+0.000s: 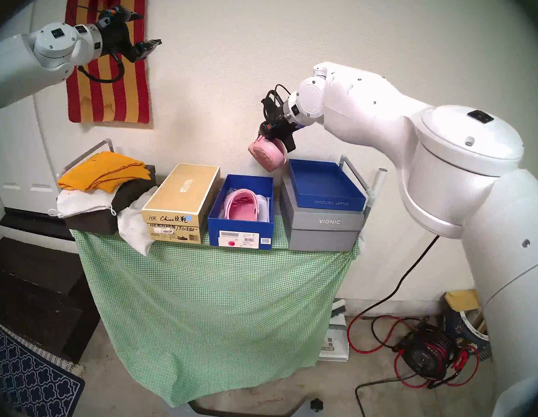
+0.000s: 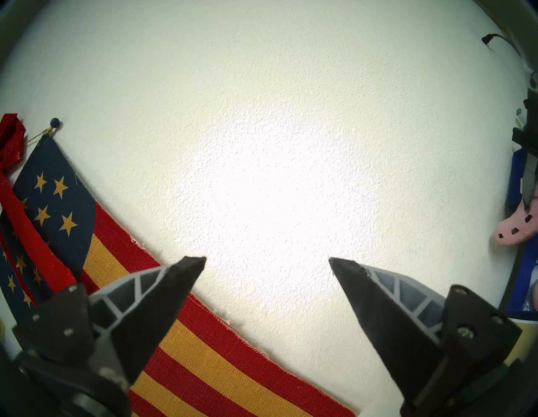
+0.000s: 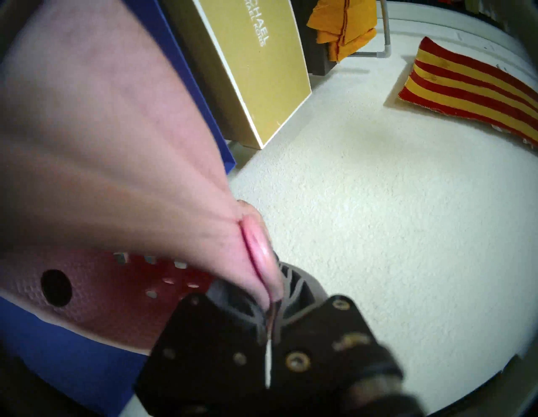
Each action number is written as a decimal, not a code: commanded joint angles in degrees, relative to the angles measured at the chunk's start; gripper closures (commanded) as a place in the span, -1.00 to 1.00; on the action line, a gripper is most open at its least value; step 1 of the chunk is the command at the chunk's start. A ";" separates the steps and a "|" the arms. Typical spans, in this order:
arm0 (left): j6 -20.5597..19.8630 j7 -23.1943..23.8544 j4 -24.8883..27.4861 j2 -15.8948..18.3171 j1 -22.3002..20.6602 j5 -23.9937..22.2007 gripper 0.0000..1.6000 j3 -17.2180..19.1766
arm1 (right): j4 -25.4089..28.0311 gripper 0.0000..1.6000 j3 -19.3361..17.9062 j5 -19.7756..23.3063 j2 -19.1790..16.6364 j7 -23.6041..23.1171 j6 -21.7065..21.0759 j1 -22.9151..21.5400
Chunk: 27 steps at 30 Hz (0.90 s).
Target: Take shoe out of the box
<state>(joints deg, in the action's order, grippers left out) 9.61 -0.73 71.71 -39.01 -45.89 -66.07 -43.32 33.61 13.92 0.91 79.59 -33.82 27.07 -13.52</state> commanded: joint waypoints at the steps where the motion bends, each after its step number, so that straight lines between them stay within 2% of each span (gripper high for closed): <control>1: 0.01 0.03 0.06 -0.12 -0.02 0.10 -1.00 0.00 | 7.05 1.00 0.68 -2.59 -4.68 1.33 -2.44 -4.22; 13: 0.01 0.03 0.06 -0.12 -0.02 0.08 -1.00 0.00 | 19.30 1.00 2.96 -7.95 -12.16 0.99 -8.59 -8.86; 15: 0.01 0.03 0.06 -0.12 -0.02 0.09 -1.00 -0.01 | 22.74 1.00 3.62 -9.16 -13.69 0.61 -10.42 -9.67; 21: 0.01 0.02 0.06 -0.12 -0.02 0.10 -1.00 -0.01 | 26.80 1.00 4.48 -10.59 -16.15 0.27 -13.07 -10.40; 23: 0.01 0.02 0.06 -0.12 -0.03 0.10 -1.00 -0.01 | 30.22 1.00 4.97 -11.45 -18.14 0.18 -15.10 -11.01; 26: 0.01 0.02 0.06 -0.12 -0.03 0.11 -1.00 -0.01 | 31.48 1.00 5.12 -11.70 -18.82 -0.01 -16.13 -11.17; 27: 0.01 0.02 0.06 -0.12 -0.03 0.11 -1.00 -0.01 | 33.88 1.00 5.97 -13.11 -19.66 -0.54 -18.31 -11.67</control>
<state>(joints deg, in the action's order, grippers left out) 9.61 -0.74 71.71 -39.01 -45.89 -66.09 -43.32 62.16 18.99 -10.03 64.38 -33.71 13.23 -22.71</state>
